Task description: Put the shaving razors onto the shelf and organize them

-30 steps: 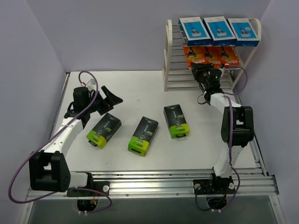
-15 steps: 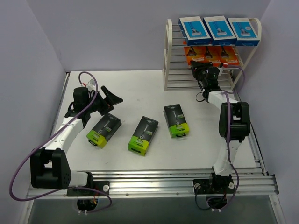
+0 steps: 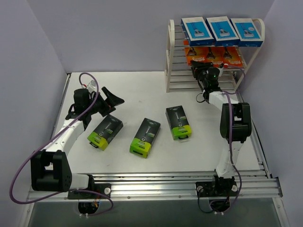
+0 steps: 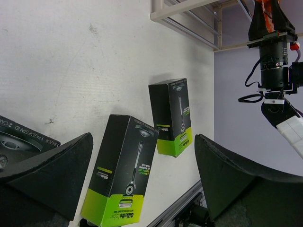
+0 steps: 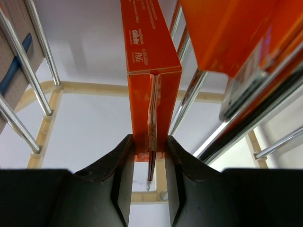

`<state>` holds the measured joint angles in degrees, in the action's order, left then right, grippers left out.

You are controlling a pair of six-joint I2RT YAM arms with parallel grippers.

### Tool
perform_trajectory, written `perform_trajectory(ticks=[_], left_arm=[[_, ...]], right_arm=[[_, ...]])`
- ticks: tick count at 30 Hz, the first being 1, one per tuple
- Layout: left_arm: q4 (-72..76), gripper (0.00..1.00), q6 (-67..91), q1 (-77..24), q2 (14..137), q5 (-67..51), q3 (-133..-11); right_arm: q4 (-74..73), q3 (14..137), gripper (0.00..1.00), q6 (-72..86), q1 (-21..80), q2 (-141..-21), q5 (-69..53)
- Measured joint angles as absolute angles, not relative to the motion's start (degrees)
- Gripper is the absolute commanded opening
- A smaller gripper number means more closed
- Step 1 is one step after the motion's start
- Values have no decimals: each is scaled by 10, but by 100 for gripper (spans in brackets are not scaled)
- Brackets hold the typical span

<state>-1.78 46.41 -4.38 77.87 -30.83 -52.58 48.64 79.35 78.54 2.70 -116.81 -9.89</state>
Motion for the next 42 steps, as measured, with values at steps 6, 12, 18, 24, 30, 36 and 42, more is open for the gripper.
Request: perform_trajectory(ticks=[6, 12, 18, 24, 30, 36, 42], left_arm=[[-10, 96, 468, -44, 779, -312, -520], [-5, 96, 474, -44, 779, -314, -520], [-1, 96, 475, -44, 780, -314, -520], [2, 96, 476, -44, 781, -314, -515], [3, 96, 478, -44, 783, -316, -513], [6, 97, 480, -44, 786, -318, -511], [7, 96, 484, -43, 786, -318, -510]], right_arm=[[487, 794, 1, 798, 41, -1170, -92], [494, 794, 6, 813, 49, -1171, -86], [499, 792, 8, 827, 50, -1171, -81], [503, 789, 25, 845, 53, -1171, -75], [515, 788, 50, 859, 54, -1180, -72], [532, 788, 59, 868, 54, -1180, -72], [534, 788, 61, 870, 54, -1180, -73]])
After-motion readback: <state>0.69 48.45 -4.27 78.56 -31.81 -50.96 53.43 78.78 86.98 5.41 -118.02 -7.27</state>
